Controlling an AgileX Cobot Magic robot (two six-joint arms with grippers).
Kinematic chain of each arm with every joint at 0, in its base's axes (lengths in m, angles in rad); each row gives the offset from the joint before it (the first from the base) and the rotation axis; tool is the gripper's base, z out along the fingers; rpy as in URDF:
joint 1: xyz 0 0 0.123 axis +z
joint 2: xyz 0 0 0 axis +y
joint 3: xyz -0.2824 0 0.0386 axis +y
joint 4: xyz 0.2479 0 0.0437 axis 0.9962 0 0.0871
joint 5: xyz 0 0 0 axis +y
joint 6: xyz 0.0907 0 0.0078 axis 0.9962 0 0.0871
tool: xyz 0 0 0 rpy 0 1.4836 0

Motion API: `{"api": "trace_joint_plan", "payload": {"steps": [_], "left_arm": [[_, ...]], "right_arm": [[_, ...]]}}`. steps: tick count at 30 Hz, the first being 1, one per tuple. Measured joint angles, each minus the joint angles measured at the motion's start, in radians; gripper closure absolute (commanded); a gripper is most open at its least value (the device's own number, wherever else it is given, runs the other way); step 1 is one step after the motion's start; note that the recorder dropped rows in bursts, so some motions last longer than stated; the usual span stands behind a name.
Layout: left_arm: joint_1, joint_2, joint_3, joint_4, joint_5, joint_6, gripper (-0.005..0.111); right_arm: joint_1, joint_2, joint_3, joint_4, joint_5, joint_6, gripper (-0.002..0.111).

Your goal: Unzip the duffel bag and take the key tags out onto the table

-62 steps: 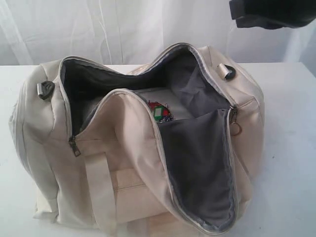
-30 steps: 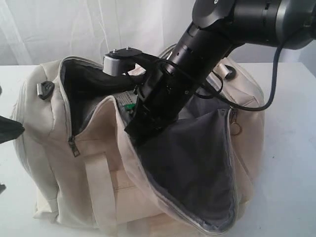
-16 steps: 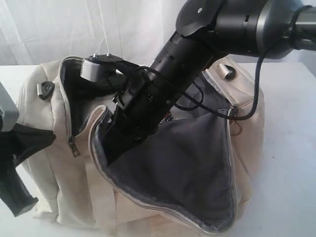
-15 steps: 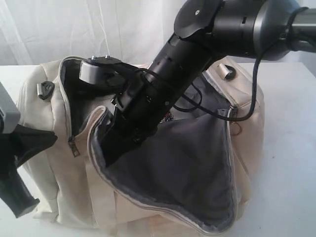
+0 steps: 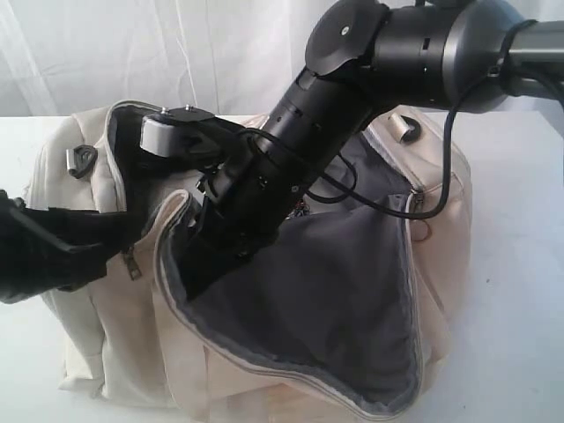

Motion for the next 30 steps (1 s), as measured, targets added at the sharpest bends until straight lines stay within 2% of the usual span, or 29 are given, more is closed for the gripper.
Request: {"api": "trace_joint_plan", "payload": {"steps": [5, 8, 10, 22, 30], "left_arm": [[0.000, 0.009, 0.000, -0.002, -0.028, -0.107, 0.050], [0.000, 0.058, 0.000, -0.002, 0.011, -0.148, 0.035], [-0.011, 0.071, 0.000, -0.002, 0.016, -0.162, 0.033], [-0.072, 0.058, 0.000, 0.011, -0.004, -0.257, 0.033], [-0.079, 0.001, -0.013, 0.023, 0.028, -0.290, 0.033]], "right_arm": [[0.000, 0.000, 0.000, 0.003, -0.031, 0.000, 0.108], [0.000, 0.000, 0.000, 0.031, -0.040, 0.000, 0.108], [0.000, 0.000, 0.000, 0.036, -0.042, 0.000, 0.108], [0.000, 0.004, 0.000, 0.035, -0.047, 0.000, 0.108], [0.000, 0.004, 0.000, 0.016, -0.050, 0.000, 0.108]]}}
